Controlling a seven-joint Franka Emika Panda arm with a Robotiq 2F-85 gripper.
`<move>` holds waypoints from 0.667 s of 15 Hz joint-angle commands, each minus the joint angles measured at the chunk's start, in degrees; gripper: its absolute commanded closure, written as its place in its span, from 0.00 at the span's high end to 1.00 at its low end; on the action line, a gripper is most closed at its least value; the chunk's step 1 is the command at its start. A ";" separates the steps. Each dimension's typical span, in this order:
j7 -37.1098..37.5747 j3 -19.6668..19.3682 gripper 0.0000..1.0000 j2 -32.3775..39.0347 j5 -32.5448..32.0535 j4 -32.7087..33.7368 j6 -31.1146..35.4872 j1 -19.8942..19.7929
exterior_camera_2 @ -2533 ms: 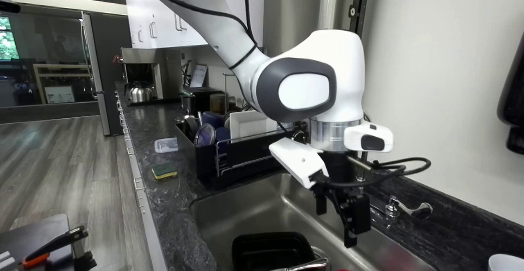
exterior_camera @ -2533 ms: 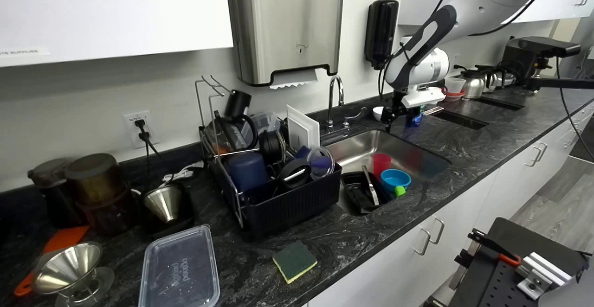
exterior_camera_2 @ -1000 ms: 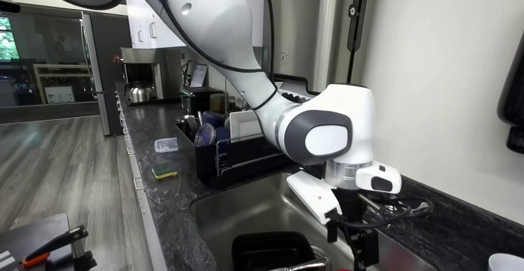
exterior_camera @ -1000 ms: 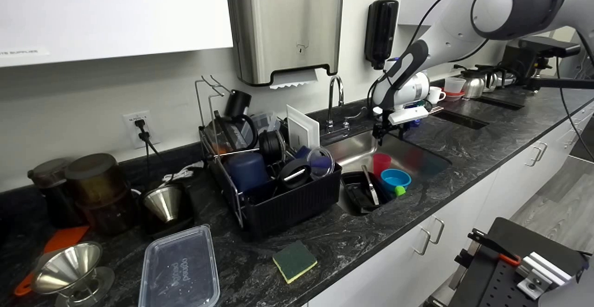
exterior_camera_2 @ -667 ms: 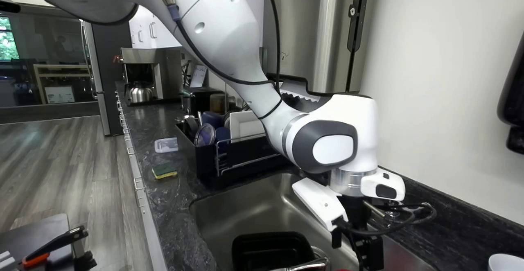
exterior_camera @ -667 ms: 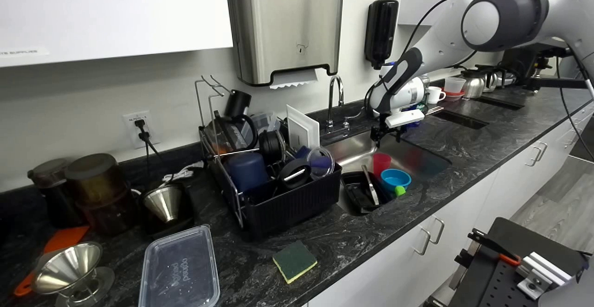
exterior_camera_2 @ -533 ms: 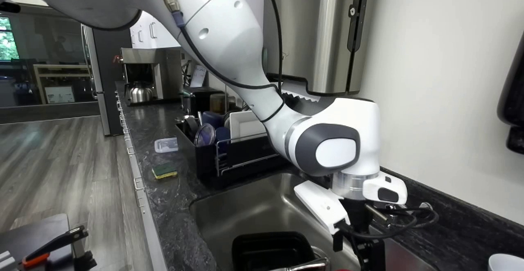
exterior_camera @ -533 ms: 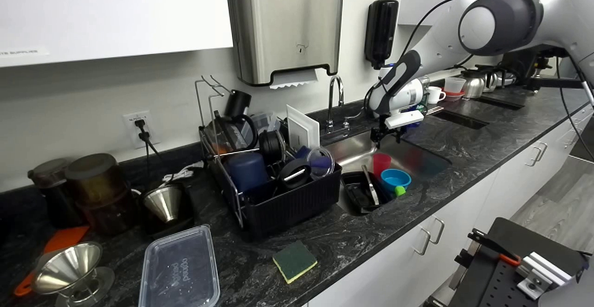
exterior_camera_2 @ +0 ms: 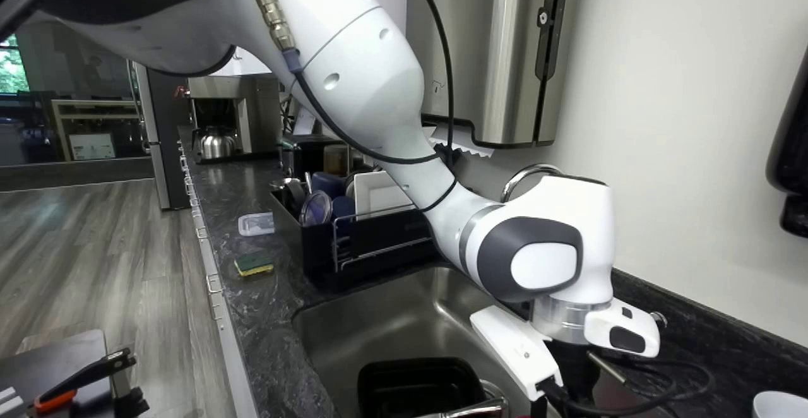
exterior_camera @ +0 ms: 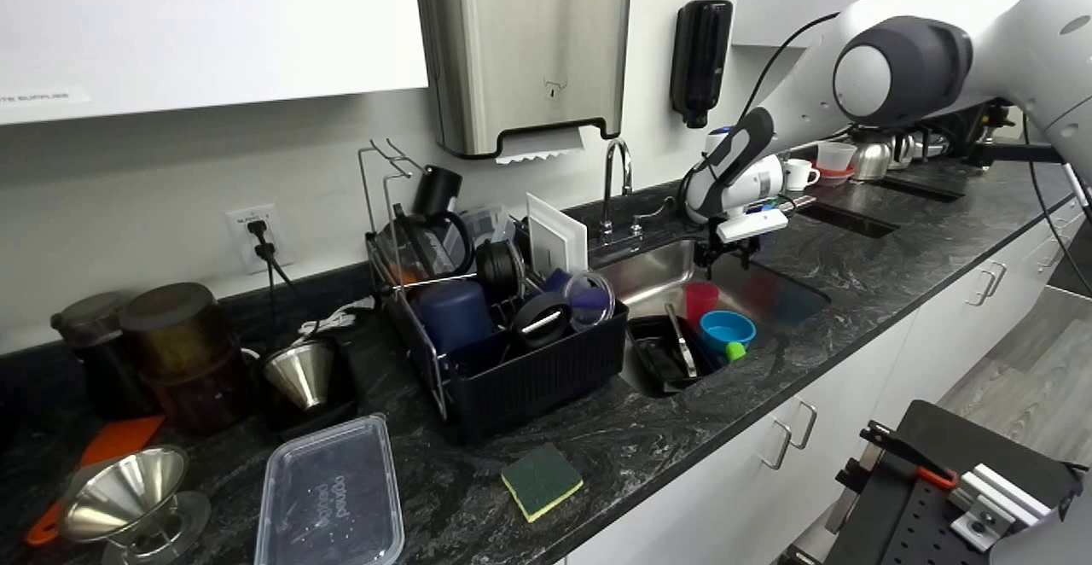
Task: Put the red cup on the dish rack
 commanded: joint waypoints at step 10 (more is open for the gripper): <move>1.07 0.53 1.00 6.20 -0.04 6.85 -2.34 -1.12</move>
